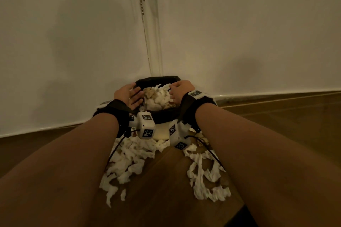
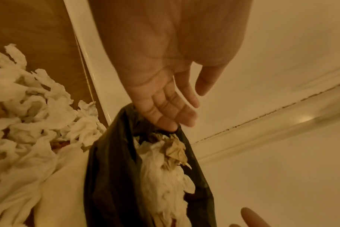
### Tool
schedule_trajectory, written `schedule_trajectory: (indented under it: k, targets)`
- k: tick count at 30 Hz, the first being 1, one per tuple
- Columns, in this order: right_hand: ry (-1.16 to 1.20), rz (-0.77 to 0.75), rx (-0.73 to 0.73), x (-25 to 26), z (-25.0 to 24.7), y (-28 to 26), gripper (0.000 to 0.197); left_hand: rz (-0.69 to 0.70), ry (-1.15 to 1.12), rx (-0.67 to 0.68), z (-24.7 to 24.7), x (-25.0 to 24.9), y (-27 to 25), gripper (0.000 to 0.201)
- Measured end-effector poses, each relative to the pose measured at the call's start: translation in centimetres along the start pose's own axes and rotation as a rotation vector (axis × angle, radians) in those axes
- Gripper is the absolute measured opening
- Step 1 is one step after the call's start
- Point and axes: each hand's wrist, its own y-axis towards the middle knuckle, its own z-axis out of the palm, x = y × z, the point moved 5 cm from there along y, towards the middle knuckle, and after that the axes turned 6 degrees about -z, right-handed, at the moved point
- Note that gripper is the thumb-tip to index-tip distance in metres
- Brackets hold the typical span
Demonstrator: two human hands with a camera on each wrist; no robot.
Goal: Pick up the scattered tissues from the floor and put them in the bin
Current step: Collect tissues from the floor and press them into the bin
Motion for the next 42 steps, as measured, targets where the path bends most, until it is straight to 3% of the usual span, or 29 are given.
schedule_trajectory:
  k: [3,6,10,15,18,21,23,27,32,42]
  targets:
    - [-0.067,-0.032,-0.005,0.8,1.7,-0.5,0.032,0.099,-0.027,-0.099,-2.7,-0.8,0.1,0.017]
    - [-0.137,-0.084,-0.007,2.2,4.2,-1.4,0.042,0.157,-0.011,-0.221,-7.2,-1.1,0.5,0.025]
    - [-0.132,-0.144,0.066,3.3,9.2,-2.6,0.039,0.204,0.170,-0.396,-15.0,-1.3,0.0,0.036]
    - [-0.155,-0.148,0.164,3.0,15.5,-4.1,0.038,0.234,0.272,-0.543,-24.4,0.4,-0.8,0.026]
    - [-0.256,-0.184,0.242,2.5,19.0,-5.2,0.037,0.178,0.511,-0.556,-28.3,3.0,-1.0,0.024]
    - [-0.344,-0.240,0.346,1.8,22.4,-6.5,0.035,0.073,1.090,-0.539,-30.2,6.0,-0.7,0.026]
    - [-0.406,-0.270,0.425,1.2,24.5,-7.2,0.036,-0.021,1.308,-0.465,-31.0,9.3,-0.2,0.034]
    - [-0.470,-0.258,0.513,-0.7,27.3,-7.8,0.037,-0.226,1.270,-0.485,-33.3,16.3,-0.2,0.056]
    - [-0.495,-0.250,0.547,-2.1,29.7,-8.0,0.036,-0.157,1.288,-0.556,-34.1,17.8,1.1,0.089]
    - [-0.566,-0.301,0.608,-2.8,33.7,-8.7,0.033,-0.049,1.587,-0.341,-36.2,14.8,4.9,0.100]
